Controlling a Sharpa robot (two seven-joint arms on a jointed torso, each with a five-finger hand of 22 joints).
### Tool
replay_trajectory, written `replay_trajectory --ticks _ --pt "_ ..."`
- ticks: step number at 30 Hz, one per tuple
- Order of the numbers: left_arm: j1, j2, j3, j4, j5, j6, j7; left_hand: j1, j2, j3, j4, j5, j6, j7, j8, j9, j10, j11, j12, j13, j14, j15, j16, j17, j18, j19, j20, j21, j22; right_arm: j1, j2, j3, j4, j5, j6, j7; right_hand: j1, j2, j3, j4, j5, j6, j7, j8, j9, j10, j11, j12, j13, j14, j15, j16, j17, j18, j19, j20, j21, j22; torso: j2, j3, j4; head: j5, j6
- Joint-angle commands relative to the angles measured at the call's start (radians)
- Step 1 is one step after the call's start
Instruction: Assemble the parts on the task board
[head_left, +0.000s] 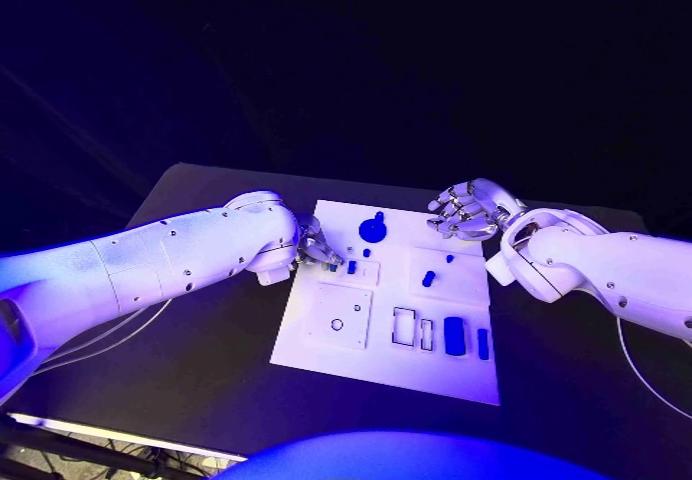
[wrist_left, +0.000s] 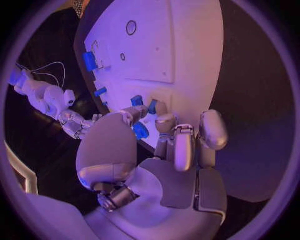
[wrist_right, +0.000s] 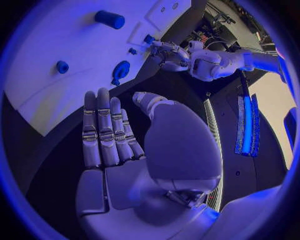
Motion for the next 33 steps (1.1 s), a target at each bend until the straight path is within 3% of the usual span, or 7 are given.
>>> replay_trajectory --ticks 1,10,18,23,28,32,33 --pt "-0.001 0.000 -0.001 0.000 -0.002 0.018 -0.005 0.005 -0.007 -0.013 0.004 -0.004 0.004 0.006 0.007 -0.002 -0.010 0.000 -0.007 0.001 0.082 -0.003 0.003 0.172 -0.013 0.002 -0.003 -0.005 -0.002 0.000 0.000 0.000 0.001 -0.004 0.012 0.009 -0.009 0.000 -0.004 0.000 0.003 -0.008 0.035 0.004 -0.002 -0.002 0.006 -0.005 -0.002 0.000 0.008 -0.006 -0.001 0.010 -0.001 0.003 -0.004 -0.001 0.000 -0.0004 0.0000 0.000 0.000" --pt "-0.001 -0.003 0.000 0.001 -0.001 0.012 -0.001 0.012 -0.018 -0.080 0.024 -0.011 0.005 0.007 0.008 -0.012 -0.009 0.001 -0.007 0.006 0.082 -0.003 0.003 0.173 -0.013 0.003 -0.002 -0.006 -0.001 -0.001 0.001 0.000 -0.001 -0.003 0.010 0.011 -0.014 0.001 -0.010 0.001 0.004 -0.022 0.050 0.011 -0.007 -0.035 0.025 -0.025 -0.050 -0.066 0.033 -0.073 -0.032 0.006 -0.045 0.025 -0.055 -0.052 0.000 -0.0012 0.0002 -0.001 0.002" --pt "-0.001 -0.008 0.001 0.004 0.011 -0.014 0.011 -0.006 0.007 -0.169 0.028 -0.086 0.005 0.006 0.008 -0.027 -0.010 0.001 -0.011 0.007 0.082 -0.002 0.003 0.173 -0.012 0.003 -0.002 -0.007 -0.002 -0.001 0.002 0.000 -0.002 -0.001 0.012 0.013 -0.014 0.002 -0.016 0.000 0.004 -0.035 0.058 0.019 -0.009 -0.055 0.034 -0.037 -0.084 -0.089 0.044 -0.104 -0.054 0.008 -0.066 0.038 -0.069 -0.085 0.000 -0.0010 0.0001 -0.001 0.002" --pt "-0.002 -0.013 0.006 0.008 0.018 -0.048 0.027 -0.021 0.050 -0.264 0.029 -0.173 0.003 0.006 0.013 -0.038 -0.013 0.000 -0.016 0.004 0.082 -0.003 0.001 0.170 -0.011 0.001 -0.002 -0.011 -0.006 -0.003 0.002 0.000 -0.002 0.000 0.010 0.015 -0.013 0.002 -0.017 0.000 0.004 -0.038 0.059 0.020 -0.009 -0.057 0.036 -0.038 -0.090 -0.091 0.046 -0.108 -0.058 0.008 -0.068 0.040 -0.069 -0.091 0.000 -0.0008 -0.0001 -0.003 0.005" --pt "-0.002 -0.027 0.014 0.021 0.029 -0.093 0.062 -0.022 0.064 -0.285 0.029 -0.183 0.001 0.006 0.014 -0.041 -0.018 0.001 -0.022 -0.006 0.079 -0.003 -0.003 0.160 -0.009 -0.006 -0.002 -0.017 -0.015 -0.005 0.001 0.000 -0.003 0.001 0.011 0.017 -0.013 0.003 -0.018 -0.001 0.004 -0.040 0.060 0.022 -0.010 -0.060 0.037 -0.038 -0.095 -0.093 0.047 -0.112 -0.062 0.008 -0.071 0.042 -0.069 -0.096 0.000 -0.0001 -0.0001 -0.008 0.007" --pt "-0.002 -0.040 0.026 0.040 0.042 -0.147 0.121 0.003 0.092 -0.300 0.028 -0.170 -0.029 0.017 0.002 -0.052 -0.071 0.010 -0.072 -0.084 0.064 0.002 -0.028 0.108 0.002 -0.043 0.001 -0.054 -0.070 -0.007 0.001 0.000 -0.003 0.002 0.011 0.019 -0.011 0.005 -0.017 -0.001 0.005 -0.036 0.059 0.028 -0.009 -0.057 0.036 -0.037 -0.102 -0.095 0.048 -0.116 -0.067 0.009 -0.073 0.043 -0.069 -0.103 -0.001 0.0005 0.0005 -0.010 0.009" --pt "-0.002 -0.044 0.030 0.046 0.049 -0.163 0.141 0.010 0.096 -0.305 0.028 -0.167 -0.043 0.024 -0.005 -0.057 -0.105 0.015 -0.104 -0.136 0.061 0.007 -0.033 0.099 0.005 -0.055 0.004 -0.065 -0.086 -0.007 0.001 0.000 -0.003 0.003 0.011 0.020 -0.011 0.006 -0.017 -0.002 0.005 -0.035 0.059 0.028 -0.009 -0.057 0.036 -0.037 -0.103 -0.095 0.048 -0.117 -0.067 0.009 -0.074 0.044 -0.069 -0.104 0.000 0.0006 0.0008 -0.011 0.009"
